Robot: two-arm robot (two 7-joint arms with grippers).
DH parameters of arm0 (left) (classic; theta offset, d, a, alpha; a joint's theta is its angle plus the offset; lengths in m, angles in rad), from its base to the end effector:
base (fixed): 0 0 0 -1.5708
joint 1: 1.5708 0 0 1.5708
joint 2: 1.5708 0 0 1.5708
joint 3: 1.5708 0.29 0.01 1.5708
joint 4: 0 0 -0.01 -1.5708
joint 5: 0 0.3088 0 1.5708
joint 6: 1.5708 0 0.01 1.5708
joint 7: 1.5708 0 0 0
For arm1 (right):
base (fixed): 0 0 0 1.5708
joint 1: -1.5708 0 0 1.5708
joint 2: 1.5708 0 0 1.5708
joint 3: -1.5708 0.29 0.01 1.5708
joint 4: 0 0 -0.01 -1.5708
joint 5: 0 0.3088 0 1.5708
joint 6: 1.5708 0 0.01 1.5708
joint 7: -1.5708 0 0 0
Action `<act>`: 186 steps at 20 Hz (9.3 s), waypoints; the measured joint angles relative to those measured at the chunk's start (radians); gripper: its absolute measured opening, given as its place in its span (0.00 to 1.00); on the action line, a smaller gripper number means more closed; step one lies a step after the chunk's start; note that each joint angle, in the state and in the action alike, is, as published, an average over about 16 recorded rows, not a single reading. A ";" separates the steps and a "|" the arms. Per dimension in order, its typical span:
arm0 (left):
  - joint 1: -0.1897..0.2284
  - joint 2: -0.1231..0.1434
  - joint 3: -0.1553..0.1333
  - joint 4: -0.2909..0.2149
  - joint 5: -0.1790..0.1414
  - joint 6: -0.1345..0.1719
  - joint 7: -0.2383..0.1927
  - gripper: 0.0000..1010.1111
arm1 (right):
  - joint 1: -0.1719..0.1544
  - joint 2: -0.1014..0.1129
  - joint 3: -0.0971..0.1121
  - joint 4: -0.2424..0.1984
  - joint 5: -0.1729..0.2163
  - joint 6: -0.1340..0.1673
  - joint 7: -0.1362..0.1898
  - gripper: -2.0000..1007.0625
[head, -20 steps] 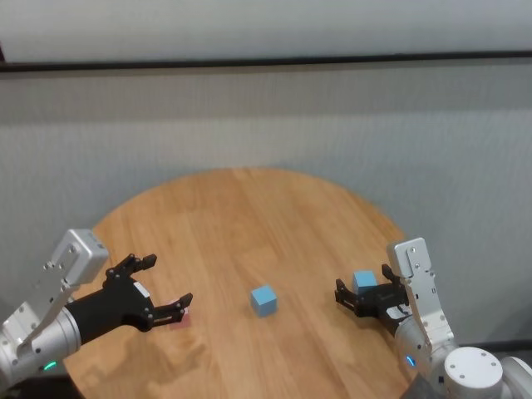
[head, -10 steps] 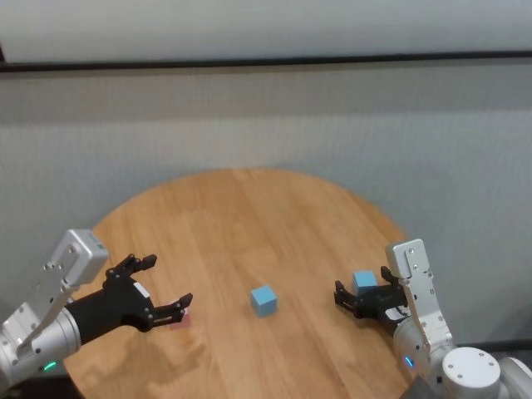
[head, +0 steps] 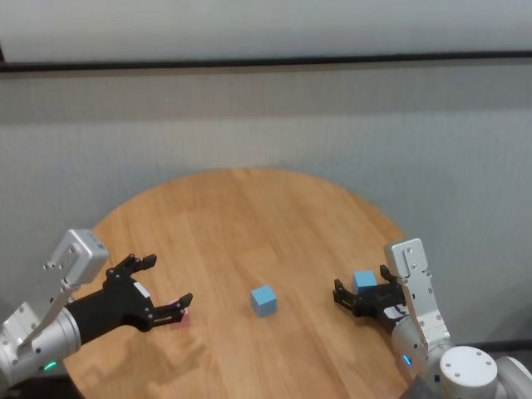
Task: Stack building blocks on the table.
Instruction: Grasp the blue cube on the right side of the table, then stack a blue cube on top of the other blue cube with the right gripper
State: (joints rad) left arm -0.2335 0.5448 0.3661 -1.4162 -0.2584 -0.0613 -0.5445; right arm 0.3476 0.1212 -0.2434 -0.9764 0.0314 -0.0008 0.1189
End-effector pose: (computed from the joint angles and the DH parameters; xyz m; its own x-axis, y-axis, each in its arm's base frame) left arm 0.3768 0.0816 -0.2783 0.7083 0.6568 0.2587 -0.7044 0.6817 0.1978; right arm 0.4089 0.0066 -0.3636 0.2910 -0.9479 0.1295 0.9258 0.2448 -0.2881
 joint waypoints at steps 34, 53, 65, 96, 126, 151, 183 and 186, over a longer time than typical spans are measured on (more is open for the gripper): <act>0.000 0.000 0.000 0.000 0.000 0.000 0.000 0.99 | -0.006 -0.027 0.055 -0.001 -0.045 0.014 0.023 0.38; 0.000 0.000 0.000 0.000 0.000 0.000 0.000 0.99 | -0.006 0.004 0.013 -0.105 0.005 -0.060 0.200 0.37; 0.000 0.000 0.000 0.000 0.000 0.000 0.000 0.99 | 0.021 -0.006 -0.043 -0.098 0.100 -0.099 0.332 0.37; 0.000 0.000 0.000 0.000 0.000 0.000 0.000 0.99 | 0.030 0.014 -0.168 -0.087 0.117 -0.021 0.321 0.37; 0.000 0.000 0.000 0.000 0.000 0.000 0.000 0.99 | 0.072 -0.003 -0.209 0.002 0.136 -0.037 0.291 0.37; 0.000 0.000 0.000 0.000 0.000 0.000 0.000 0.99 | 0.087 -0.021 -0.205 0.046 0.121 -0.057 0.285 0.37; 0.000 0.000 0.000 0.000 0.000 0.000 0.000 0.99 | 0.097 -0.039 -0.196 0.082 0.107 -0.084 0.279 0.40; 0.000 0.000 0.000 0.000 0.000 0.000 0.000 0.99 | 0.095 -0.039 -0.194 0.079 0.107 -0.086 0.278 0.45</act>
State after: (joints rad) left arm -0.2335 0.5447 0.3661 -1.4162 -0.2584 -0.0613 -0.5445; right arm 0.4425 0.0821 -0.4374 -0.8971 0.1388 -0.0869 0.3966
